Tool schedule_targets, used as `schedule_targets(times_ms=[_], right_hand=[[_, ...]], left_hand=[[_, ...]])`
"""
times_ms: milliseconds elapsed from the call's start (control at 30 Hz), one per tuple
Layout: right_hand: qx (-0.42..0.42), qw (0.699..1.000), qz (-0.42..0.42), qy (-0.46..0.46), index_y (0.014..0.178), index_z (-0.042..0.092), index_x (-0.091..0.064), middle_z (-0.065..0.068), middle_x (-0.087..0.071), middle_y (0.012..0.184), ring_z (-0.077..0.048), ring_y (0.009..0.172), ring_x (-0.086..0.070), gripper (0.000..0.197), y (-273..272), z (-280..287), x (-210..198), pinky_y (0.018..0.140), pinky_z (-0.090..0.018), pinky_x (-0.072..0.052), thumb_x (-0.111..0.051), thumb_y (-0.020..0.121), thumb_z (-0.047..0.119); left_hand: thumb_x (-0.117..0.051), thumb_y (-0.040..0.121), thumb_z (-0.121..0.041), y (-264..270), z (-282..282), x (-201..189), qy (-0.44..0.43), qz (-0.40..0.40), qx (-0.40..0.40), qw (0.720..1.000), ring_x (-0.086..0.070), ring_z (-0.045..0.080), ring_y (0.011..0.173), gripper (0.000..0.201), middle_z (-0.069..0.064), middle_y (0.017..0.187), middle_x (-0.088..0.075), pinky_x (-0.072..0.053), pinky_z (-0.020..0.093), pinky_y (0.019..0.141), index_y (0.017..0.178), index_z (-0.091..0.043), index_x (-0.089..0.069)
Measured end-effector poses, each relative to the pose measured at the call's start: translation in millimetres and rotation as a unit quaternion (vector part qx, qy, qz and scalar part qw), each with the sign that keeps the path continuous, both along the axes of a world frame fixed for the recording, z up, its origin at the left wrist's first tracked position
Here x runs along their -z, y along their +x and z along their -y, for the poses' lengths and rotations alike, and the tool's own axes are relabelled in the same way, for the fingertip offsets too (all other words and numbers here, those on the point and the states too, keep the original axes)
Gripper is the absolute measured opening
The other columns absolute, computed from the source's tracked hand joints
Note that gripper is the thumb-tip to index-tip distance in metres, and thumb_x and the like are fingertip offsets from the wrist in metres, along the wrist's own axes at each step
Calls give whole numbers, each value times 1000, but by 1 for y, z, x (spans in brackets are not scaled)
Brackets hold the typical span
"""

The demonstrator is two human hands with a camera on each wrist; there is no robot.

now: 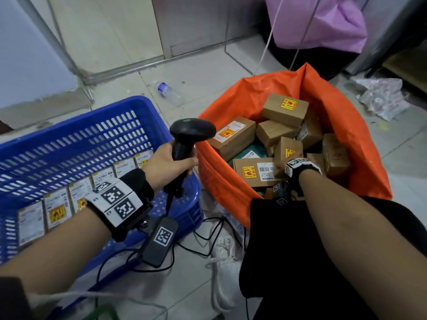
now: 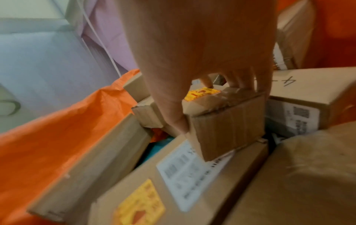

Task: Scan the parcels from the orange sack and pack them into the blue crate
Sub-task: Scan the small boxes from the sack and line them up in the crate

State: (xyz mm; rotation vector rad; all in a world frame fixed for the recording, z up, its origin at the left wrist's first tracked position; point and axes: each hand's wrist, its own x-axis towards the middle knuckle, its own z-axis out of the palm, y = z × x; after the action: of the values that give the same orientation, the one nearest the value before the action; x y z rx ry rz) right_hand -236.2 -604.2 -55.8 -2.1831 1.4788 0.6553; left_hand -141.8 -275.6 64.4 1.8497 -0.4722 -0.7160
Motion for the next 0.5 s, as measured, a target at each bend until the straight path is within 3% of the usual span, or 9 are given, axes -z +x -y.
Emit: schedule_targets(times_ms=[67,133,233,300,333,400,433,500], right_hand=[[26,996,72,49,148,1,-29,-19,-36,151,-34,135,-40,71,5,0,-9,95,-35,-41,-64,92,29],[79,984,157,41,145,3,-34,-18,-38,150,-31,136,-40,66,11,6,-12,97,-31,-38,-63,92,30],[86,976,191,66,144,9,-37,-19,-40,147,-35,132,-42,56,16,-4,-46,104,-35,-37,-43,98,40],[84,958,252,105,136,5,-45,-20,-45,142,-35,127,-46,52,21,-15,-71,108,-41,-37,-43,95,37],[82,947,290,112,122,6,-54,-20,-52,132,-35,121,-52,44,24,-23,-81,103,-42,-42,-49,89,36],[125,926,326,143,91,15,-57,-15,-62,100,-31,90,-62,33,34,-26,-83,81,-38,-51,-57,71,41],[152,909,335,197,88,14,-57,-14,-61,88,-29,77,-60,36,35,-33,-87,75,-36,-49,-56,67,43],[177,869,352,301,92,12,-61,-12,-61,76,-27,67,-59,37,38,-54,-100,71,-34,-49,-50,72,42]], left_hand=[[-62,87,0,2,-3,-2,-3,-4,-3,1000,-54,12,53,10,7,67,-56,-49,25,56,94,-2,-55],[-61,87,0,3,-8,-6,-4,-9,-4,1000,-54,12,53,10,-1,61,-58,-48,25,57,94,-3,-55],[-60,88,1,3,-18,-14,-15,1,-12,1000,-53,9,50,9,-7,53,-58,-47,19,52,93,-3,-55],[-61,88,1,3,-26,-21,-28,8,-28,999,-52,8,49,9,-6,52,-56,-45,18,50,91,-4,-54],[-61,88,1,4,-31,-24,-33,10,-33,999,-52,8,49,9,-5,54,-56,-45,18,50,90,-4,-54],[-60,88,1,4,-43,-30,-41,13,-40,998,-52,10,50,9,2,58,-54,-45,18,50,89,-4,-54],[-61,88,1,4,-49,-33,-46,13,-46,998,-52,11,51,9,4,60,-53,-45,20,51,88,-5,-54],[-62,87,0,5,-63,-39,-57,7,-60,997,-52,14,53,10,7,65,-54,-47,25,56,86,-7,-54]])
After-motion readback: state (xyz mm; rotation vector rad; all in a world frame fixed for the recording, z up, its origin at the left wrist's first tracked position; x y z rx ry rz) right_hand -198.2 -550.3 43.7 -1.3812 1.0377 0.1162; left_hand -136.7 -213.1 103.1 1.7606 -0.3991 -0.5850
